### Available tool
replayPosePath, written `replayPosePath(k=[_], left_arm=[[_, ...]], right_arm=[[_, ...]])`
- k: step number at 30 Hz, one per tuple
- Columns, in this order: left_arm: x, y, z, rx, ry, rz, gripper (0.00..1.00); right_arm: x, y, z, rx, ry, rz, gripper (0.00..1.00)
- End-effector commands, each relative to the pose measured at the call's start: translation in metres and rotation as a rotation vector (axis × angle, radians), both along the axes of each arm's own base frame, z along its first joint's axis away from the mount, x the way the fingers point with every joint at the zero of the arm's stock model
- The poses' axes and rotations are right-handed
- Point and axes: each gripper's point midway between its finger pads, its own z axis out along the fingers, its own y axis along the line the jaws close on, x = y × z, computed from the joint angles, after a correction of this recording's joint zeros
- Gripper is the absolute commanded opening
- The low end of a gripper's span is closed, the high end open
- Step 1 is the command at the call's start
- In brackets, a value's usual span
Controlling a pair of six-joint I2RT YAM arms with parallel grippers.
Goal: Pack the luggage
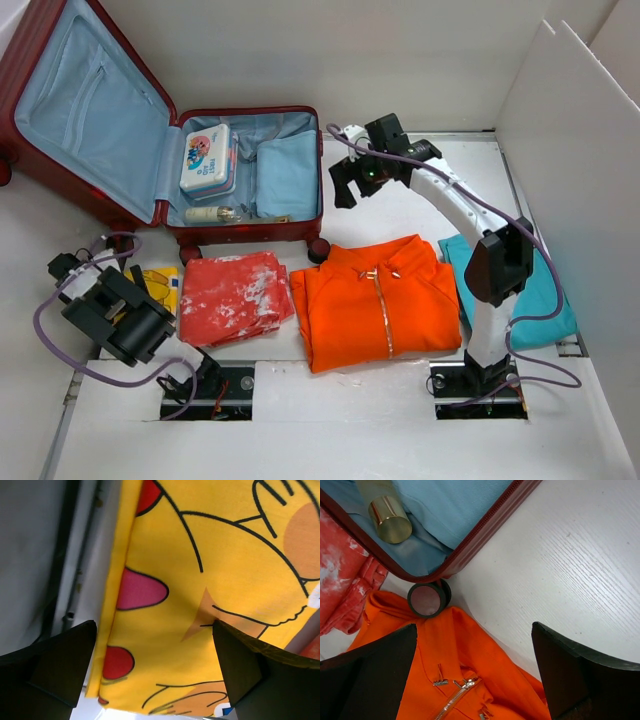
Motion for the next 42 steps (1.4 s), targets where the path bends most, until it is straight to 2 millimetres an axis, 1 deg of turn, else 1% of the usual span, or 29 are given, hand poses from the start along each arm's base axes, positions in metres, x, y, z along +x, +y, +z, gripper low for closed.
replayPosePath(k=[1, 4, 5, 6, 7, 8, 9, 10, 12, 13, 14, 15, 16, 17, 19, 20, 21, 22, 24, 25, 26, 28, 29, 31, 32, 33, 38, 41, 42], left_arm=[[-0.006, -0.017, -0.015, -0.115, 0.046, -0.062, 0.99], [-0.006, -0.032, -0.022, -0.203, 0.046, -0.1, 0.99], [-0.007, -0.033, -0.024, -0.211, 0.051, -0.099, 0.99], [-0.007, -0.033, -0.026, -0.219, 0.056, -0.099, 0.97], [-0.007, -0.035, -0.029, -0.229, 0.055, -0.112, 0.94], [-0.008, -0.041, -0.032, -0.263, 0.056, -0.123, 0.87], [-0.006, -0.043, -0.032, -0.284, 0.052, -0.125, 0.79], [-0.005, -0.044, -0.033, -0.302, 0.05, -0.134, 0.59], [-0.004, -0.049, -0.034, -0.336, 0.051, -0.148, 0.42], [-0.006, -0.051, -0.037, -0.35, 0.059, -0.147, 0.29], [-0.006, -0.05, -0.038, -0.346, 0.058, -0.16, 0.0], [-0.006, -0.05, -0.038, -0.346, 0.058, -0.16, 0.0], [-0.008, -0.053, -0.04, -0.352, 0.063, -0.168, 0.0], [-0.008, -0.053, -0.04, -0.352, 0.063, -0.168, 0.0], [-0.008, -0.052, -0.034, -0.339, 0.056, -0.169, 0.0], [-0.004, -0.053, -0.024, -0.333, 0.025, -0.195, 0.0], [-0.002, -0.054, -0.023, -0.335, 0.014, -0.208, 0.0], [0.001, -0.052, -0.01, -0.312, -0.011, -0.228, 0.0], [0.005, -0.049, 0.005, -0.276, -0.046, -0.292, 0.0], [0.008, -0.047, 0.02, -0.246, -0.068, -0.319, 0.0], [0.01, -0.048, 0.027, -0.234, -0.084, -0.345, 0.0], [0.013, -0.044, 0.042, -0.196, -0.106, -0.39, 0.0], [0.01, -0.049, 0.048, -0.199, -0.108, -0.441, 0.0], [0.007, -0.054, 0.055, -0.198, -0.114, -0.493, 0.0], [0.001, -0.061, 0.057, -0.221, -0.102, -0.512, 0.0], [0.002, -0.062, 0.06, -0.213, -0.111, -0.56, 0.0], [-0.005, -0.069, 0.067, -0.22, -0.104, -0.624, 0.0], [-0.001, -0.07, 0.092, -0.167, -0.15, -0.661, 0.0], [0.002, -0.067, 0.095, -0.153, -0.154, -0.663, 0.0]], right_arm=[[0.007, -0.002, 0.01, -0.038, -0.064, -0.003, 1.0], [0.007, -0.006, 0.012, -0.05, -0.07, -0.015, 1.0], [0.007, -0.006, 0.012, -0.054, -0.075, -0.009, 1.0], [0.006, -0.006, 0.017, -0.048, -0.085, -0.009, 1.0], [0.006, -0.006, 0.018, -0.048, -0.085, -0.009, 1.0], [0.004, -0.008, 0.019, -0.048, -0.086, -0.009, 1.0], [0.007, -0.008, 0.02, -0.051, -0.098, -0.018, 1.0], [0.007, -0.008, 0.02, -0.051, -0.098, -0.018, 1.0], [0.009, -0.012, 0.024, -0.062, -0.114, -0.034, 1.0], [0.01, -0.017, 0.022, -0.071, -0.112, -0.035, 1.0], [0.01, -0.019, 0.028, -0.072, -0.126, -0.043, 1.0], [0.01, -0.021, 0.024, -0.085, -0.12, -0.05, 1.0], [0.01, -0.021, 0.031, -0.074, -0.139, -0.051, 1.0], [0.01, -0.026, 0.031, -0.075, -0.138, -0.06, 1.0], [0.01, -0.026, 0.031, -0.075, -0.138, -0.06, 1.0], [0.01, -0.026, 0.031, -0.075, -0.138, -0.06, 1.0], [0.013, -0.03, 0.031, -0.075, -0.138, -0.07, 1.0], [0.013, -0.03, 0.031, -0.075, -0.138, -0.07, 1.0], [0.014, -0.029, 0.035, -0.071, -0.146, -0.07, 1.0], [0.014, -0.029, 0.035, -0.071, -0.146, -0.07, 1.0], [0.015, -0.029, 0.031, -0.075, -0.138, -0.07, 1.0], [0.016, -0.028, 0.034, -0.071, -0.146, -0.07, 1.0], [0.018, -0.027, 0.034, -0.07, -0.147, -0.07, 1.0], [0.02, -0.026, 0.036, -0.065, -0.155, -0.071, 1.0], [0.019, -0.025, 0.036, -0.058, -0.152, -0.064, 1.0], [0.019, -0.025, 0.036, -0.058, -0.152, -0.064, 1.0], [0.018, -0.025, 0.038, -0.054, -0.16, -0.064, 1.0], [0.017, -0.024, 0.038, -0.048, -0.157, -0.058, 1.0], [0.017, -0.024, 0.038, -0.048, -0.157, -0.058, 1.0]])
